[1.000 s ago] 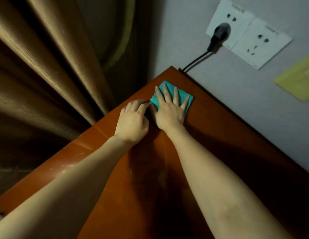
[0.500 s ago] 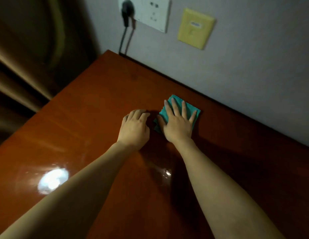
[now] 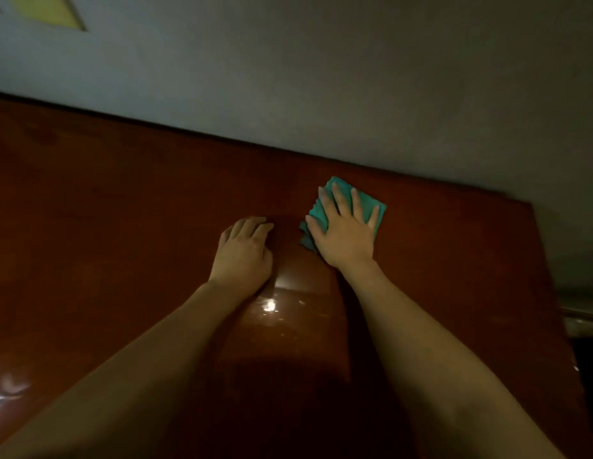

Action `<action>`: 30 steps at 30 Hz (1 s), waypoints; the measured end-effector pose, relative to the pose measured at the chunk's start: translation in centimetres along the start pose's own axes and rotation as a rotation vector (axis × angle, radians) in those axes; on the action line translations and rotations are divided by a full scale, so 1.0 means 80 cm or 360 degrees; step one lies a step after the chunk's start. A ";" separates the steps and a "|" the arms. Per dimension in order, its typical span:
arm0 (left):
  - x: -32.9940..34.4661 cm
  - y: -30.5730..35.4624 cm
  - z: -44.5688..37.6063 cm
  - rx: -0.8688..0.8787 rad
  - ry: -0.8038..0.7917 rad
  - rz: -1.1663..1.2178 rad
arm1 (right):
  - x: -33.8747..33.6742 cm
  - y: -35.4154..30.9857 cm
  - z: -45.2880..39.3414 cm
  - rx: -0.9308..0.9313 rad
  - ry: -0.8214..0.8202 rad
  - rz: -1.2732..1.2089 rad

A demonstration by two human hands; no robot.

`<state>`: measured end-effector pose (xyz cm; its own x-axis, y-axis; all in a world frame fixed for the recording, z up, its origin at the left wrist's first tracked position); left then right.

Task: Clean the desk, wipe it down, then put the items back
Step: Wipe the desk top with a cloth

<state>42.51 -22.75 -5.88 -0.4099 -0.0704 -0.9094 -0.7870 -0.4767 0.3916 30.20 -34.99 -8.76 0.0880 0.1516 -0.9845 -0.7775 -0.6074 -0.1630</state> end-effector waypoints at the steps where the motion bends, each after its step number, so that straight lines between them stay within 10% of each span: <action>1: 0.011 0.024 0.001 0.0026 0.0005 0.0007 | -0.005 0.033 0.010 0.0035 0.0008 -0.0005; 13: 0.114 0.238 0.024 0.0275 -0.0049 -0.0062 | -0.042 0.305 0.110 0.0357 0.0025 -0.0037; 30: 0.132 0.251 0.066 0.0612 -0.0138 -0.0050 | -0.044 0.361 0.212 0.0799 0.0017 -0.0039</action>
<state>19.92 -28.43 -6.90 -0.4072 0.0211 -0.9131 -0.9084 -0.1136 0.4025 -3.10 -39.81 -8.92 0.1142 0.1516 -0.9818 -0.9785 -0.1535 -0.1375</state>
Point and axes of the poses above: each hand's wrist, its own z-axis away from the middle knuckle, its own x-axis out of the palm, y = z × x, the point moved 7 cm from there along -z, towards the middle knuckle, and after that the axes turned 8 degrees about -x, right-handed, at the moved point
